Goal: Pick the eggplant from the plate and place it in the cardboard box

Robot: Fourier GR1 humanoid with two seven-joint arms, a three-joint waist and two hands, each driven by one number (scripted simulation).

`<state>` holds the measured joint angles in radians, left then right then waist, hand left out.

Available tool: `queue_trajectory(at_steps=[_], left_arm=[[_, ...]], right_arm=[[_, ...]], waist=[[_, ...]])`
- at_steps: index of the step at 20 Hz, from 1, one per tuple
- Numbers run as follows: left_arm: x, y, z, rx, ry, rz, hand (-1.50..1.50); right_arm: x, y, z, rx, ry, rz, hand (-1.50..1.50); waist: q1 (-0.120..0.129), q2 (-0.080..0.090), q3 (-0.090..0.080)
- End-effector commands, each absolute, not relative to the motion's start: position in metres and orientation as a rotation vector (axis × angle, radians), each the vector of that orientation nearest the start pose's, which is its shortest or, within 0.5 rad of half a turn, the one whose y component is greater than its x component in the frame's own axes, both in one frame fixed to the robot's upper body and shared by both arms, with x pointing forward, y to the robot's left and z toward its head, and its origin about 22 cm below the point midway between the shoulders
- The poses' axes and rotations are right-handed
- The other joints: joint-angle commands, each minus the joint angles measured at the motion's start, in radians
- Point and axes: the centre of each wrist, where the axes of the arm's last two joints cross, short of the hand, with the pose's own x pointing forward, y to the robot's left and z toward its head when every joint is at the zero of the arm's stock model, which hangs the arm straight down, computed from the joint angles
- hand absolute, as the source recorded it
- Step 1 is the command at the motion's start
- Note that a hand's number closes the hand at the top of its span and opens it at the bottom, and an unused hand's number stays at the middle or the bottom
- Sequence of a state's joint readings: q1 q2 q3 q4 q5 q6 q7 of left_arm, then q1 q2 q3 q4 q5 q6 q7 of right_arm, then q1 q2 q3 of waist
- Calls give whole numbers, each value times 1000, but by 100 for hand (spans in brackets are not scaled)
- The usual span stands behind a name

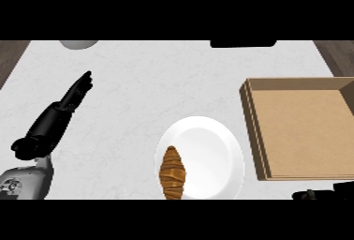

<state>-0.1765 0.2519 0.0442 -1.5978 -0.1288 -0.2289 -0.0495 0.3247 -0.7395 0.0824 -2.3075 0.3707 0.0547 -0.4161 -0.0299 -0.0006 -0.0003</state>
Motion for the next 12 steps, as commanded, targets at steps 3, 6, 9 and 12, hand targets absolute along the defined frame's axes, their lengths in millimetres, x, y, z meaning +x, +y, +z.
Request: queue_trajectory(at_steps=[3, 6, 9, 12], left_arm=[[286, 274, 67, 104, -1759, -536, 0], [288, 262, 63, 77, -1757, -561, 0], [298, 268, 53, 97, -1750, -536, 0], [296, 268, 76, 66, -1766, -547, 0]], right_arm=[[190, -328, 192, -491, -2058, 1064, 150], [230, -341, 187, -566, -2002, 1093, 150], [243, -355, 191, -647, -1922, 1224, 150], [253, -373, 195, -649, -1751, 1356, 150]], waist=[[42, 5, 0], [56, 7, 0], [45, 6, 0], [54, 5, 0]])
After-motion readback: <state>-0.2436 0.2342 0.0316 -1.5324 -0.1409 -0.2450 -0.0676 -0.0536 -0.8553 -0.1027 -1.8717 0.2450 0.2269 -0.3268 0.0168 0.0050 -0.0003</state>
